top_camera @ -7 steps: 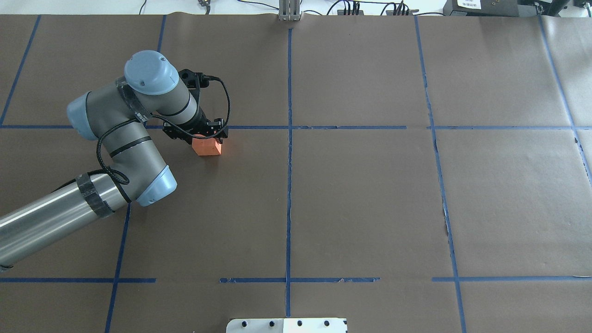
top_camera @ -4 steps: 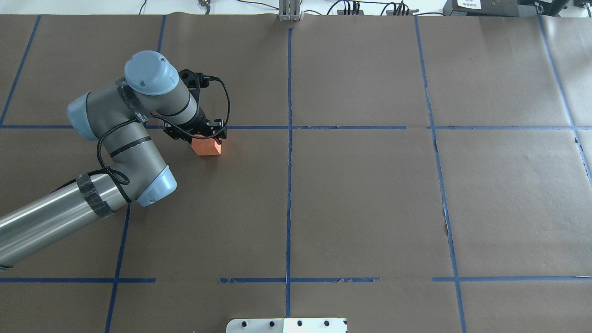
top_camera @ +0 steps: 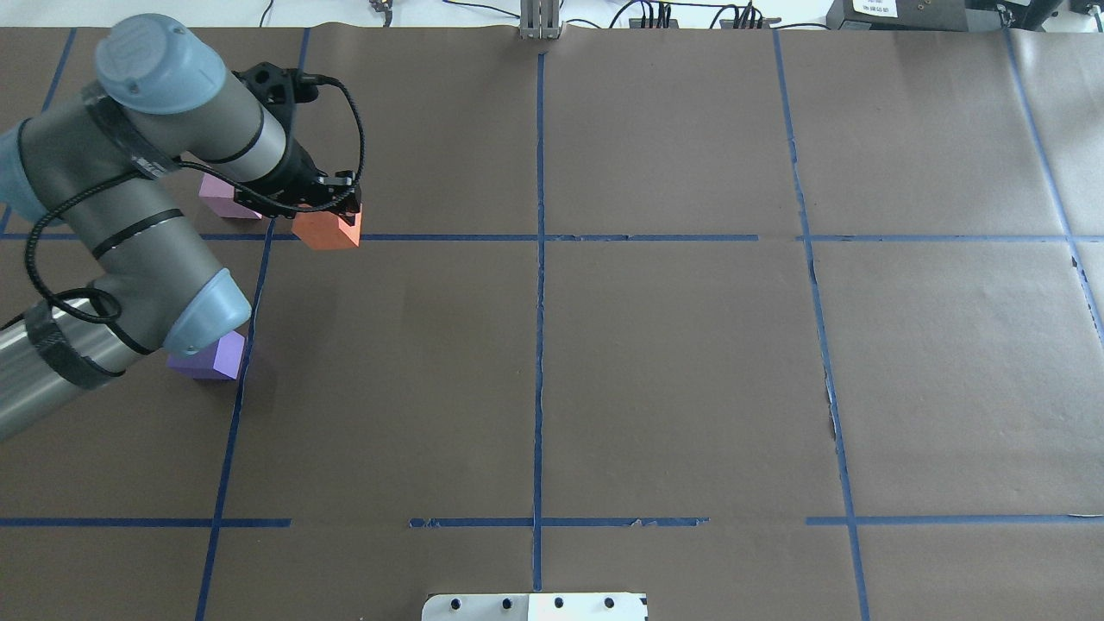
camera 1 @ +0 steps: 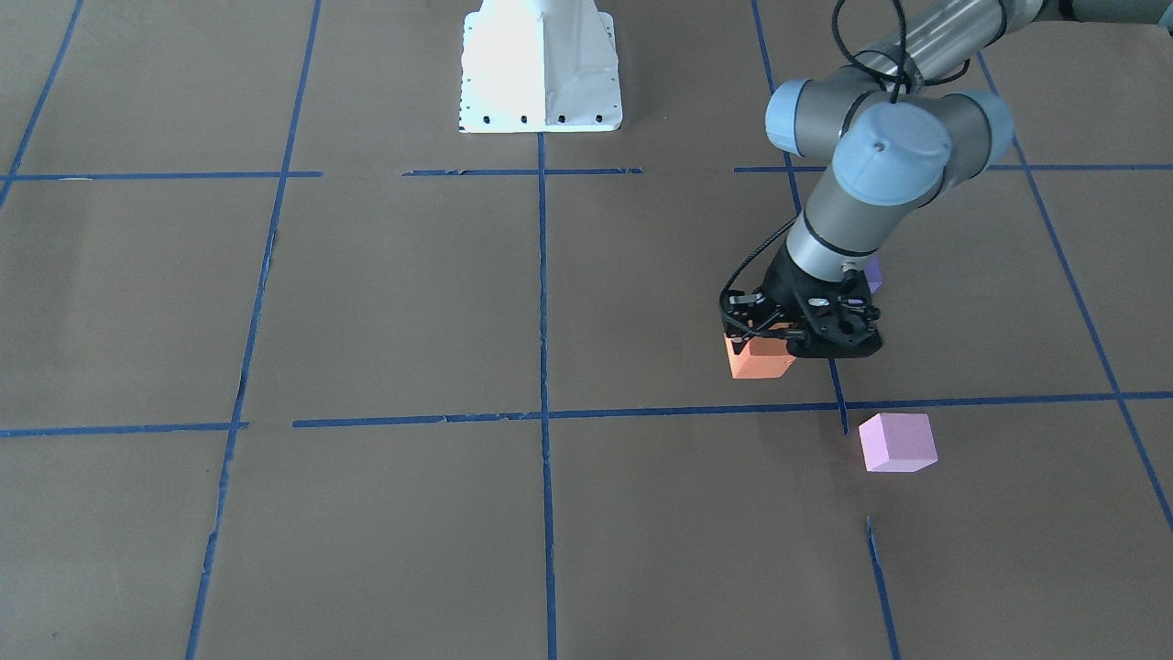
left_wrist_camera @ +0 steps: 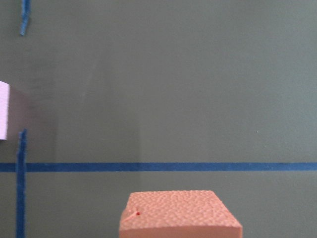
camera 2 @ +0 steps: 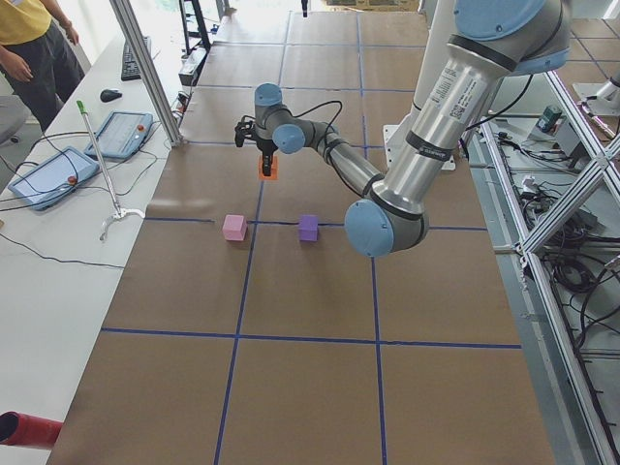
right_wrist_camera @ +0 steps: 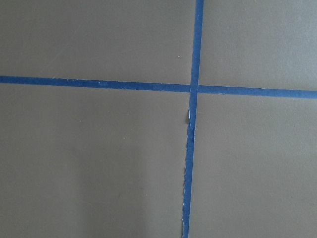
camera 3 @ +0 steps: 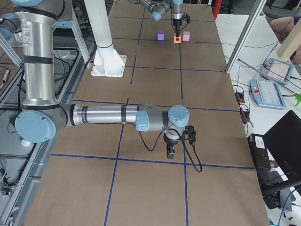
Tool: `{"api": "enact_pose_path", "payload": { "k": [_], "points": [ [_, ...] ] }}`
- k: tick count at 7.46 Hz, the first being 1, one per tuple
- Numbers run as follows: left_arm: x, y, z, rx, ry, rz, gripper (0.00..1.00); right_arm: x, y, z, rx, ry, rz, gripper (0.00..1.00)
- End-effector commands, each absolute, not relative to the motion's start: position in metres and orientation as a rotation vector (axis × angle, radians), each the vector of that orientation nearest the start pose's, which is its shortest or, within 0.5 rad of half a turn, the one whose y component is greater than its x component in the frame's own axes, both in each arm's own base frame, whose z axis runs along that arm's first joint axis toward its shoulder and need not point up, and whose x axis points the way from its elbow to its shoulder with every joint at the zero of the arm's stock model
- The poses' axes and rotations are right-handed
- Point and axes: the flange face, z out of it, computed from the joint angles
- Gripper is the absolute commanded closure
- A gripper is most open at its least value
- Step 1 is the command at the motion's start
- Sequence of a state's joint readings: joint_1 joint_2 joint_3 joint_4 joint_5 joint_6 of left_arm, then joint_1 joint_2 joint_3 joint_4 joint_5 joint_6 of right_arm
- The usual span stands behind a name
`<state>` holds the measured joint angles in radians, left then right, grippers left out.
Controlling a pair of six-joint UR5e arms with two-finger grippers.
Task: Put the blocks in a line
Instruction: 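Carry the orange cube toward the pink cube with the left gripper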
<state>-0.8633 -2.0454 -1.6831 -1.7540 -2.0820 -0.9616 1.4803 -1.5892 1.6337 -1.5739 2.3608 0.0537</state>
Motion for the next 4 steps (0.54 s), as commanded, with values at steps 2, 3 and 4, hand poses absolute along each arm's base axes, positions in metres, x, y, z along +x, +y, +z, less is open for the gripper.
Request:
{"api": "enact_pose_path", "payload": {
  "k": [2, 3, 4],
  "points": [
    [0.263, -0.535, 0.435, 0.149, 0.828, 0.070, 0.75, 0.018, -0.490, 0.636, -0.018, -0.791, -0.051, 0.00],
    [0.262, -0.532, 0.454, 0.141, 0.850, 0.071, 0.75, 0.018, -0.490, 0.636, -0.019, -0.791, -0.051, 0.00],
    [0.266, -0.534, 0.458, 0.134, 0.848, 0.067, 0.75, 0.018, -0.490, 0.636, -0.018, -0.791, -0.051, 0.00]
  ]
}}
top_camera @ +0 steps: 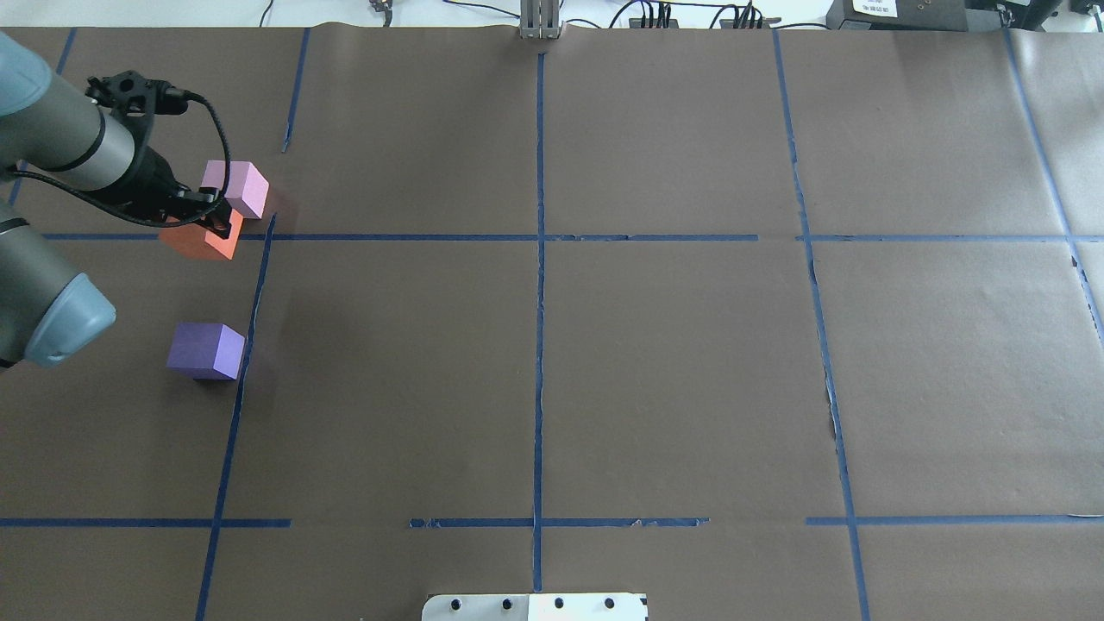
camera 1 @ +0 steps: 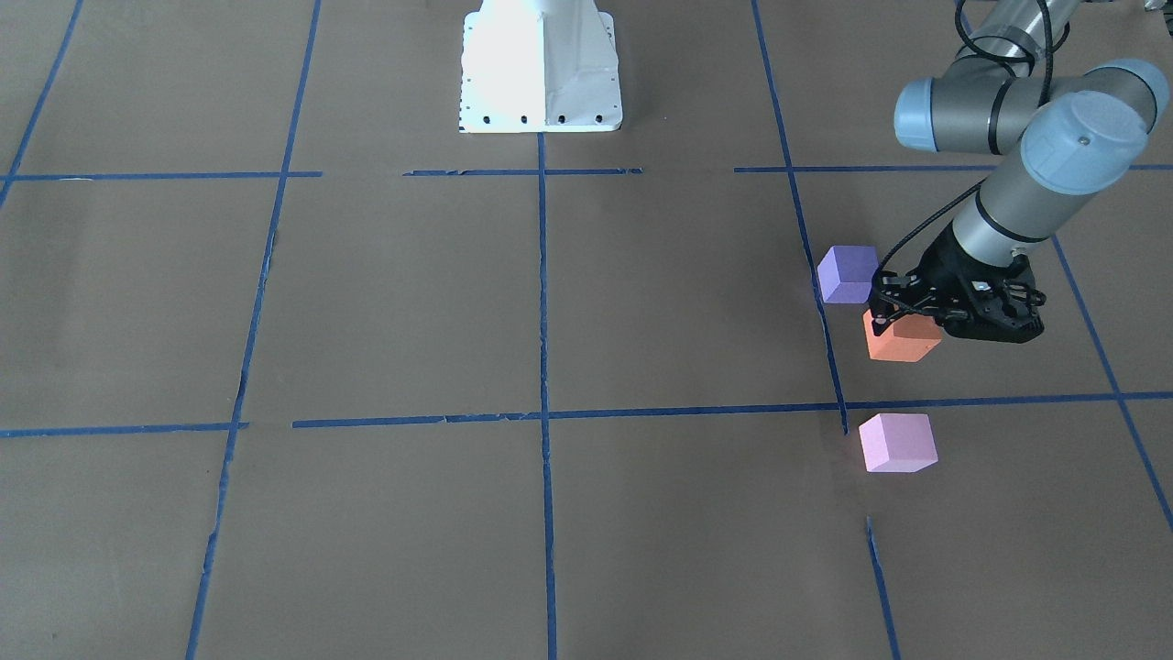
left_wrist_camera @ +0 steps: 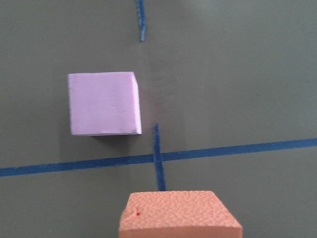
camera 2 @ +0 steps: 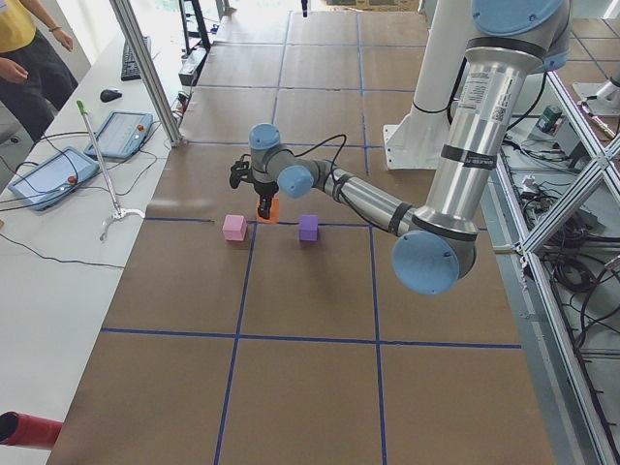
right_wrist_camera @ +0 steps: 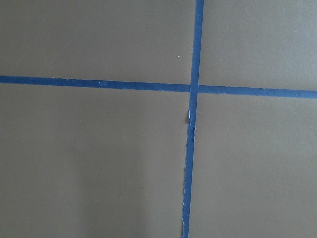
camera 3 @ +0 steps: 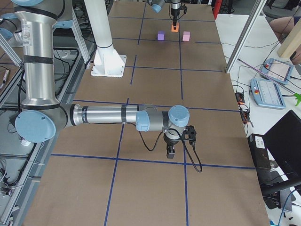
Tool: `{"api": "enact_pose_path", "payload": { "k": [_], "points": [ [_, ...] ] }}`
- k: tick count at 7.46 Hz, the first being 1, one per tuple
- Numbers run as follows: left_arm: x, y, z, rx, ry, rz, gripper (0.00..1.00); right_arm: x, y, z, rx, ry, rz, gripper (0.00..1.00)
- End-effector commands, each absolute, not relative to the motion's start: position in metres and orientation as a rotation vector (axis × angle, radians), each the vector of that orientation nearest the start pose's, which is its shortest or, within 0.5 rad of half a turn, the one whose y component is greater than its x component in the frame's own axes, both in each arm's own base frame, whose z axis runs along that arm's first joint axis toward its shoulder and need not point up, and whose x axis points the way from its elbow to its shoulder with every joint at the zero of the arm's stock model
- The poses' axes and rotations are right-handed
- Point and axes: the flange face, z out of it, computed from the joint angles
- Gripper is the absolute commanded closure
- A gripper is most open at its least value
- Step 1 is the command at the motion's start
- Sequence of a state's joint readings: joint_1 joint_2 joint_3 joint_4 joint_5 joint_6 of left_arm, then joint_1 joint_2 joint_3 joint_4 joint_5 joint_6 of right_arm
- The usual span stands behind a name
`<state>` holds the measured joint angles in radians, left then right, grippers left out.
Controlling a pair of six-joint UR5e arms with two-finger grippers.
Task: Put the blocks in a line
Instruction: 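Carry the orange cube toward the pink cube with the left gripper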
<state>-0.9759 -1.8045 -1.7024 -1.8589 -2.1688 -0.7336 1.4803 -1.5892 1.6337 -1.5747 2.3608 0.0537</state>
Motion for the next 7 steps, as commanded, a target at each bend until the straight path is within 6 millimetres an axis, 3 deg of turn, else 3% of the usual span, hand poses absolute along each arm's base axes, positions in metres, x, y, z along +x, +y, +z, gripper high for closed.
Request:
{"api": "enact_pose_path", "payload": {
  "k": [1, 3, 7],
  "points": [
    [0.274, -0.542, 0.461, 0.108, 0.847, 0.027, 0.75, 0.018, -0.490, 0.636, -0.019, -0.791, -0.051, 0.00],
    [0.290, -0.561, 0.471, 0.092, 0.846, 0.007, 0.75, 0.018, -0.490, 0.636, -0.018, -0.791, -0.051, 0.00],
    [0.310, -0.560, 0.491, 0.078, 0.844, 0.029, 0.75, 0.018, -0.490, 0.636, -0.019, -0.791, -0.051, 0.00]
  ]
}}
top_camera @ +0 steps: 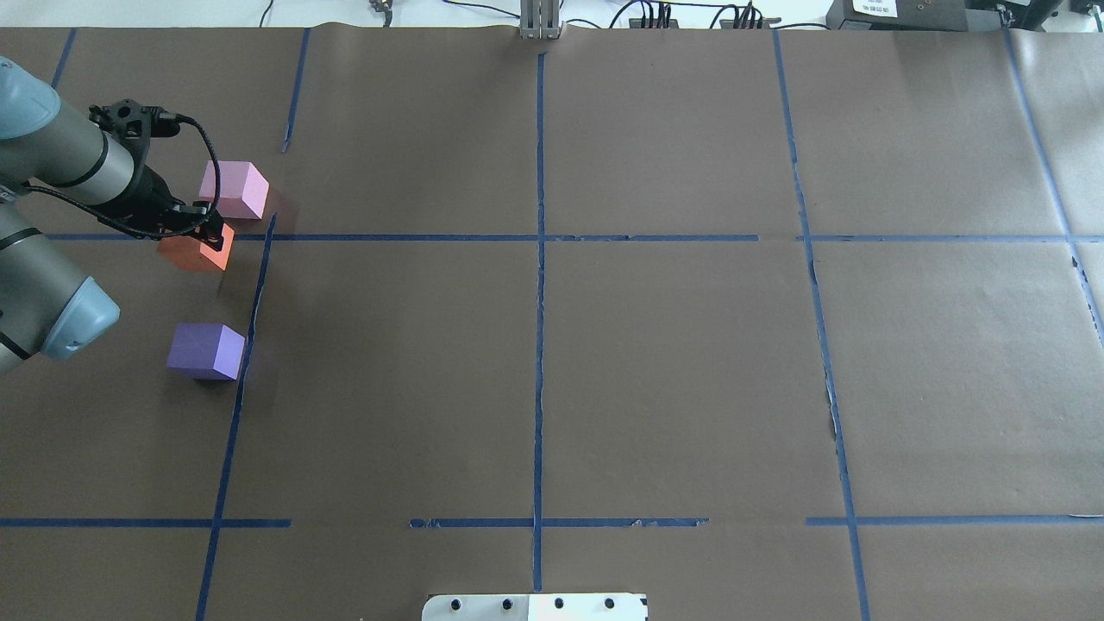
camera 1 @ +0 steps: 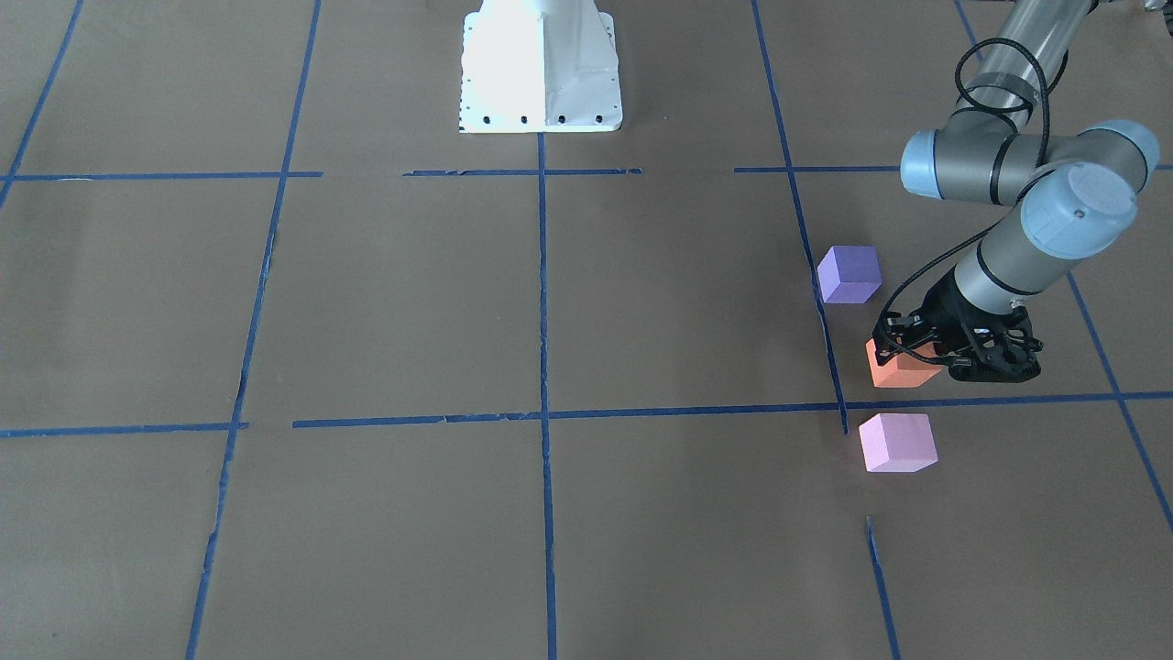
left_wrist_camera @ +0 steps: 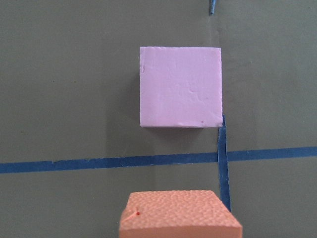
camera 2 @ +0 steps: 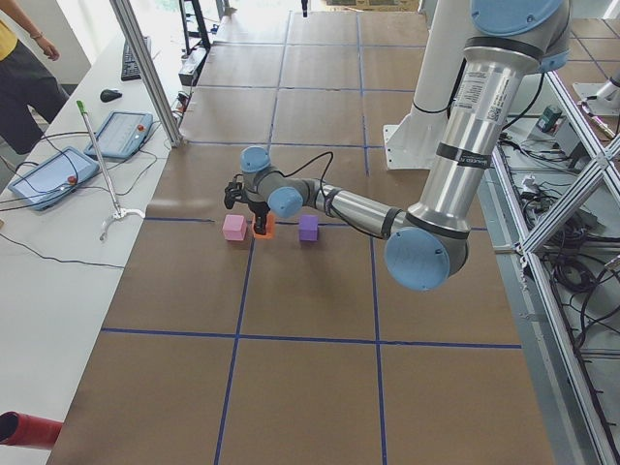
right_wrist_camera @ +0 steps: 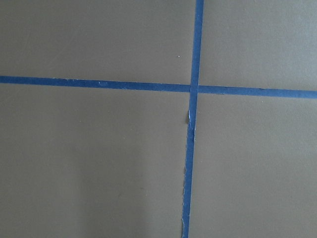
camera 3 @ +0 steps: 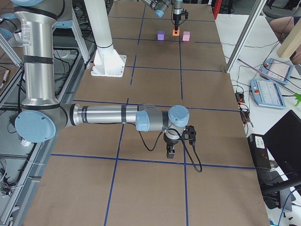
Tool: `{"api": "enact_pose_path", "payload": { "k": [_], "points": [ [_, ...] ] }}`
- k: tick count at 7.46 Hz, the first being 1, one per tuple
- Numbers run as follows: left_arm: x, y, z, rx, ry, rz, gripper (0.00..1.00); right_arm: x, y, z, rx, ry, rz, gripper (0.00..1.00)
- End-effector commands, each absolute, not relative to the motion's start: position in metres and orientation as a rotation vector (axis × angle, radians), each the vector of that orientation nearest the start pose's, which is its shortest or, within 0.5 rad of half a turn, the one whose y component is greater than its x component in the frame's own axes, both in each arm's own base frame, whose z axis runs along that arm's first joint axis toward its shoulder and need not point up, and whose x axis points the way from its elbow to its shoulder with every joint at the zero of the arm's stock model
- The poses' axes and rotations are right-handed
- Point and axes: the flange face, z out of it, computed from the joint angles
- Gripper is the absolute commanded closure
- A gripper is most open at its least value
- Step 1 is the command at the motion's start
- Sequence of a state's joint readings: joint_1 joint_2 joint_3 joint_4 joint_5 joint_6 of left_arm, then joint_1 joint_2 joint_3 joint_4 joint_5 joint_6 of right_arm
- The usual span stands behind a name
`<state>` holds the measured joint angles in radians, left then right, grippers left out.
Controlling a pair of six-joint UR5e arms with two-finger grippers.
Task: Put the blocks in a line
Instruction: 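Carry the orange cube toward the pink cube with the left gripper, then lower the orange cube between the pink and purple cubes, open left gripper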
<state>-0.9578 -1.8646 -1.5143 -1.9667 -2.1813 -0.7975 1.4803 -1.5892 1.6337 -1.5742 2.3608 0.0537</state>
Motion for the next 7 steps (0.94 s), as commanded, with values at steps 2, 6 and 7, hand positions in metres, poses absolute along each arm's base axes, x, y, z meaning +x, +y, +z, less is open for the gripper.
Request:
{"api": "enact_pose_path", "payload": {
  "k": [2, 6, 7],
  "points": [
    [0.314, -0.558, 0.492, 0.065, 0.853, -0.001, 0.75, 0.018, -0.490, 0.636, -0.019, -0.791, -0.051, 0.00],
    [0.323, -0.556, 0.499, 0.069, 0.869, 0.001, 0.75, 0.018, -0.490, 0.636, -0.019, -0.791, -0.051, 0.00],
    [0.323, -0.556, 0.499, 0.070, 0.870, 0.002, 0.75, 0.018, -0.490, 0.636, -0.018, -0.791, -0.051, 0.00]
  ]
}}
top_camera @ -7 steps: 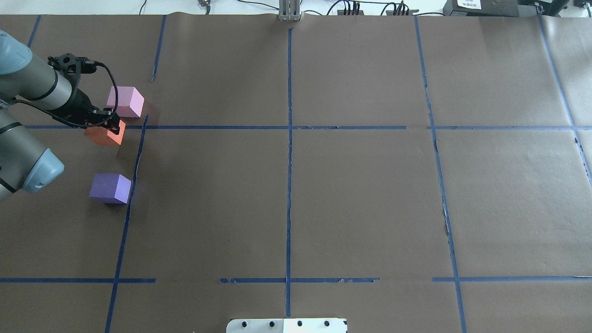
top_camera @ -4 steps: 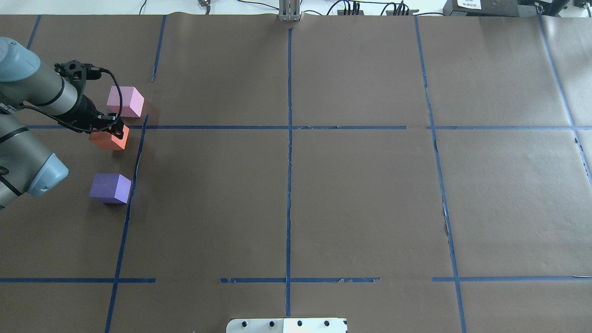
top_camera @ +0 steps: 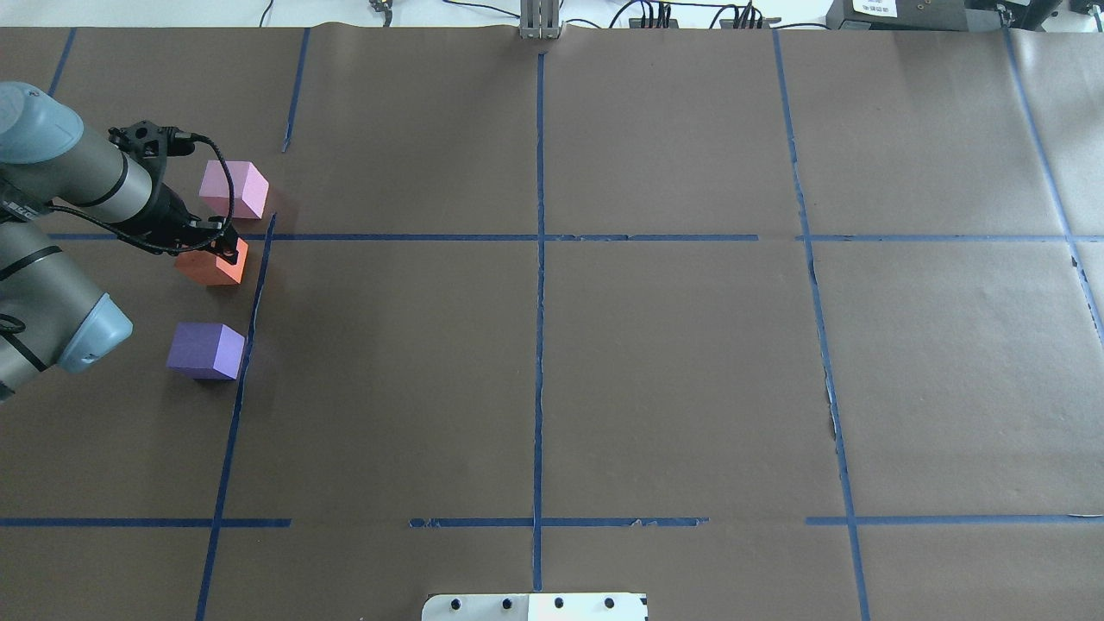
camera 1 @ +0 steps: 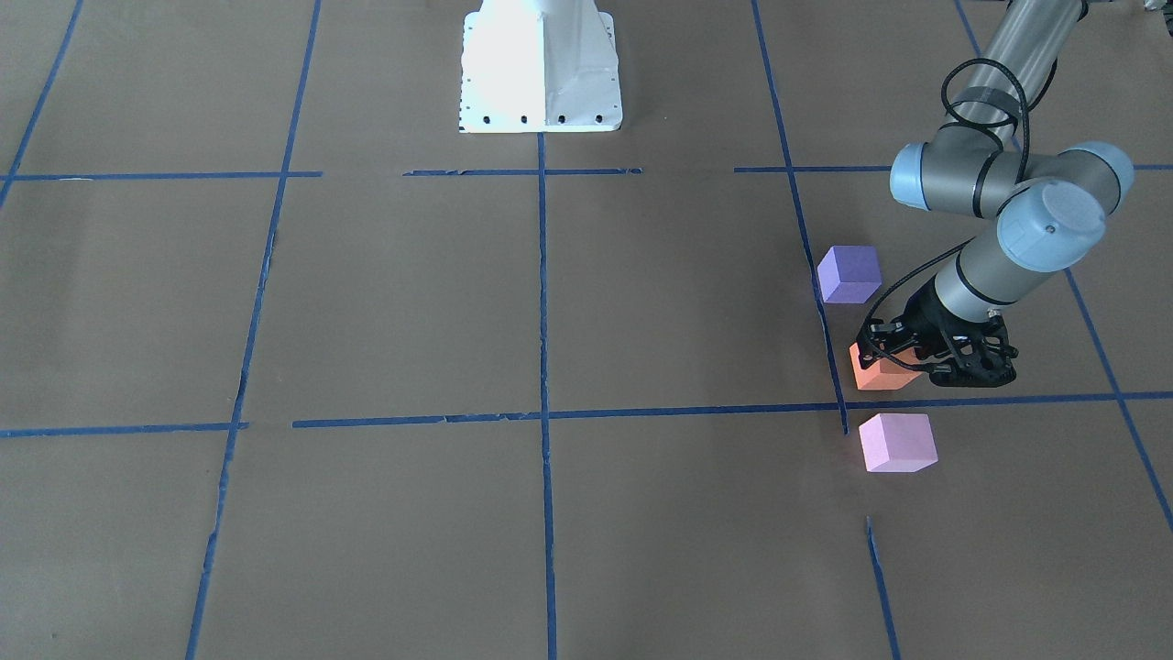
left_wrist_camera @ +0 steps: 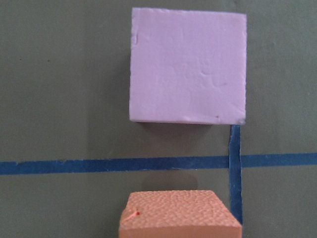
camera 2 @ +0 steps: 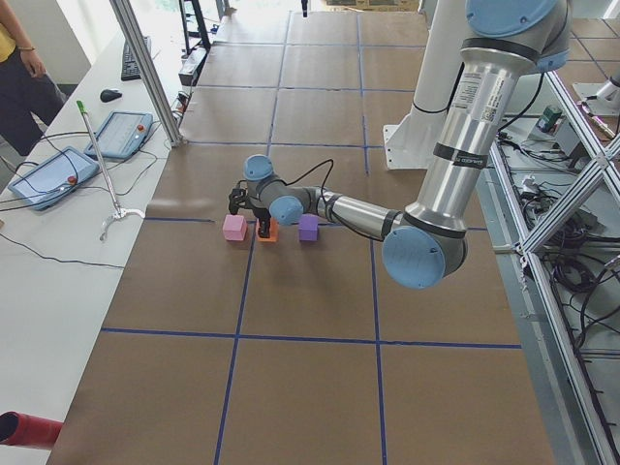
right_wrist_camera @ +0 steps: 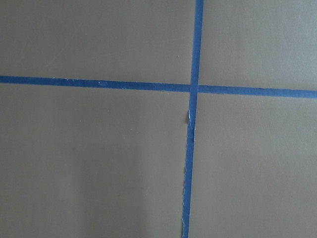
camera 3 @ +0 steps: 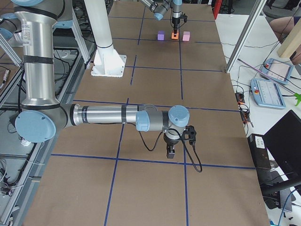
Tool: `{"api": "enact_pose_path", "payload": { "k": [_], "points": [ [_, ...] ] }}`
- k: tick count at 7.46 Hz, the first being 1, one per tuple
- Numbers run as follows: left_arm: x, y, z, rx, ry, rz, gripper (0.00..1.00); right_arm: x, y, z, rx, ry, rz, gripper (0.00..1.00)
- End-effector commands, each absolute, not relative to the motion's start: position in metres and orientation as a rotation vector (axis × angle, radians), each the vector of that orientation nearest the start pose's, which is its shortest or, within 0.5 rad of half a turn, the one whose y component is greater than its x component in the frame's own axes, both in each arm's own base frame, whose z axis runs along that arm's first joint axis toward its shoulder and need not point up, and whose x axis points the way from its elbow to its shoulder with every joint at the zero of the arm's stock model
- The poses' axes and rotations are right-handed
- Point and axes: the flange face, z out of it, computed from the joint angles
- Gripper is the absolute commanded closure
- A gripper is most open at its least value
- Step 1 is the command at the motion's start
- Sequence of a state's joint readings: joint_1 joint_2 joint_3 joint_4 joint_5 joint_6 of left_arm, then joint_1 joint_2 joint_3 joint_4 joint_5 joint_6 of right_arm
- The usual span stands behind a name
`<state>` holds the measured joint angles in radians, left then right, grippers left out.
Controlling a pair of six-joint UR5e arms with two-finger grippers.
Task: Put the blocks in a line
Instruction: 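Lower the orange cube between the pink and purple cubes, open left gripper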
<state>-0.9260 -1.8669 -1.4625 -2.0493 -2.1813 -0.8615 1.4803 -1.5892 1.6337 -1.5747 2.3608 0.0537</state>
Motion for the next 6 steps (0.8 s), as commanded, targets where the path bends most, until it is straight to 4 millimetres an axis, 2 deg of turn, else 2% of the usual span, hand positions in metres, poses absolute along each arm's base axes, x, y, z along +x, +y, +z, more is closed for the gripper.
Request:
{"api": "enact_pose_path", "payload": {
  "k": [1, 3, 5, 6],
  "points": [
    [0.3235, -0.5559, 0.5000, 0.073, 0.873, 0.003, 0.73, 0.0183, -0.4902, 0.6359, -0.018, -0.791, -0.051, 0.00],
    [0.3246, -0.5557, 0.5026, 0.072, 0.872, 0.004, 0.57, 0.0182, -0.4902, 0.6358, -0.018, -0.792, -0.051, 0.00],
    [0.3250, -0.5562, 0.5061, 0.072, 0.872, 0.004, 0.51, 0.0183, -0.4901, 0.6361, -0.019, -0.791, -0.051, 0.00],
    [0.3262, -0.5562, 0.5087, 0.077, 0.876, 0.008, 0.30, 0.0183, -0.4902, 0.6359, -0.018, -0.791, -0.051, 0.00]
  ]
}}
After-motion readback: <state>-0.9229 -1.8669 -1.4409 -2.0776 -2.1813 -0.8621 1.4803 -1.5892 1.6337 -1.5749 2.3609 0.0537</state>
